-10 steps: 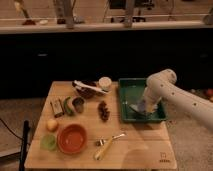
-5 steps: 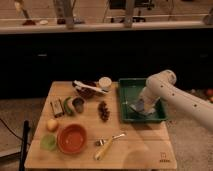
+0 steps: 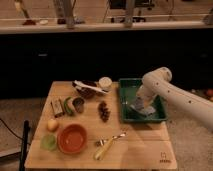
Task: Place sponge in tray
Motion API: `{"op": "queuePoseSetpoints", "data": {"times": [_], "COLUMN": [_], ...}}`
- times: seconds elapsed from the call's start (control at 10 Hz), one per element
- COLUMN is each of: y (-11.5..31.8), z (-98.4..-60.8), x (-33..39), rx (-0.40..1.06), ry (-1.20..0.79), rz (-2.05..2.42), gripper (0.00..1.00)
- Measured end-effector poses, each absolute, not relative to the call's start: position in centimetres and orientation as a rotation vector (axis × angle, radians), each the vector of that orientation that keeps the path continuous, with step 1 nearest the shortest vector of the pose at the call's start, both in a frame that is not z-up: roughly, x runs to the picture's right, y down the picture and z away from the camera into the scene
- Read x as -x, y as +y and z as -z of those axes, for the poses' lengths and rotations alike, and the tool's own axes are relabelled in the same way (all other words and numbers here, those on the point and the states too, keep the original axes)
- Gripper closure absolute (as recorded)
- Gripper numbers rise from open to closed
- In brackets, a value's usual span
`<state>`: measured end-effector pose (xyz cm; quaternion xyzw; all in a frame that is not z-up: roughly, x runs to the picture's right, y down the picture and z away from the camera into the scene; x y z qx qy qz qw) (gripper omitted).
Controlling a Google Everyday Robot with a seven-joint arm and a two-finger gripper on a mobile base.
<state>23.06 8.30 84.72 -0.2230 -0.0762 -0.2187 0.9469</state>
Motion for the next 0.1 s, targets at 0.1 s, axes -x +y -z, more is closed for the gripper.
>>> {"op": "queuePoseSetpoints", "data": {"times": [0.1], "y": [8.39], "z": [-84.82], "x": [-23.14], "rx": [0.457], "ry": [-0.158], "rz": [0.473], "gripper": [1.00]}}
